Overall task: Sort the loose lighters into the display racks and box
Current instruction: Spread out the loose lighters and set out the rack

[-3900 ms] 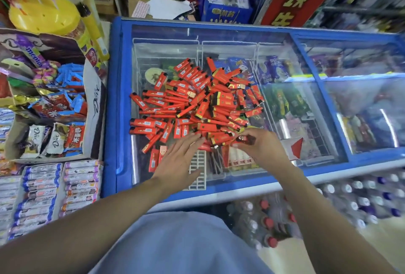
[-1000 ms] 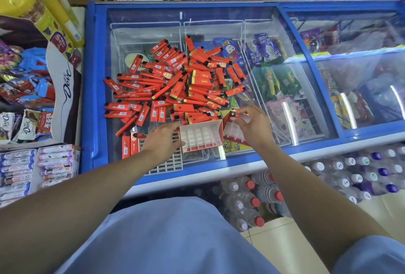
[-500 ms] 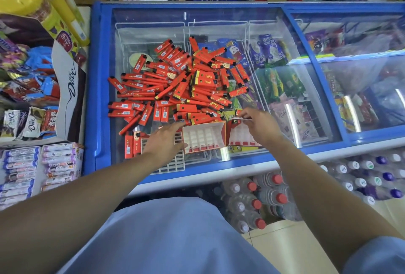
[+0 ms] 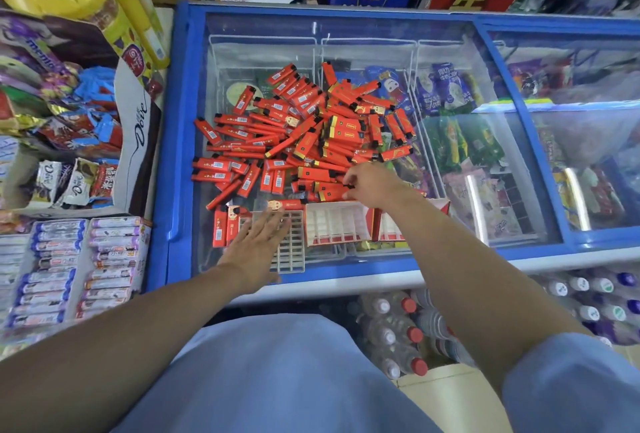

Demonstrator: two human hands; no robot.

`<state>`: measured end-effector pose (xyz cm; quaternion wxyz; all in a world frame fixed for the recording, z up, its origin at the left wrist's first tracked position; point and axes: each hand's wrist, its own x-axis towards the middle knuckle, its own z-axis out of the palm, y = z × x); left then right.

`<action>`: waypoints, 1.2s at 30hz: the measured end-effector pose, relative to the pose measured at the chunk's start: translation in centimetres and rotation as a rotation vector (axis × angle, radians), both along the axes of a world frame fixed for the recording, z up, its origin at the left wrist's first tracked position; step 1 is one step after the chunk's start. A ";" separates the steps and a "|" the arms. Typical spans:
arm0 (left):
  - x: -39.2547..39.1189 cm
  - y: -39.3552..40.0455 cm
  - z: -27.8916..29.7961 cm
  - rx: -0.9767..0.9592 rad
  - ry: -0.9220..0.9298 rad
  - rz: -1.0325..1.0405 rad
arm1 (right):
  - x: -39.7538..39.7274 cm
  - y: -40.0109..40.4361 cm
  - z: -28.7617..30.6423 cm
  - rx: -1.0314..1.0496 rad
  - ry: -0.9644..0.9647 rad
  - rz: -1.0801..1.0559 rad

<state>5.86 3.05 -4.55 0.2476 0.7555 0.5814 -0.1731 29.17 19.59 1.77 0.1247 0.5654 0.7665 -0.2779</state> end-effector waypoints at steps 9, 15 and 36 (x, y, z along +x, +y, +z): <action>-0.5 1.0 0.2 -0.012 -0.044 0.061 | 0.8 1.2 -0.9 0.038 0.064 -0.073; 0.5 1.2 0.4 -0.028 -0.051 0.066 | 7.3 -0.9 5.1 0.053 0.563 -0.423; 1.0 1.5 0.1 -0.050 0.013 0.014 | 11.1 -6.0 1.4 0.422 0.041 -0.159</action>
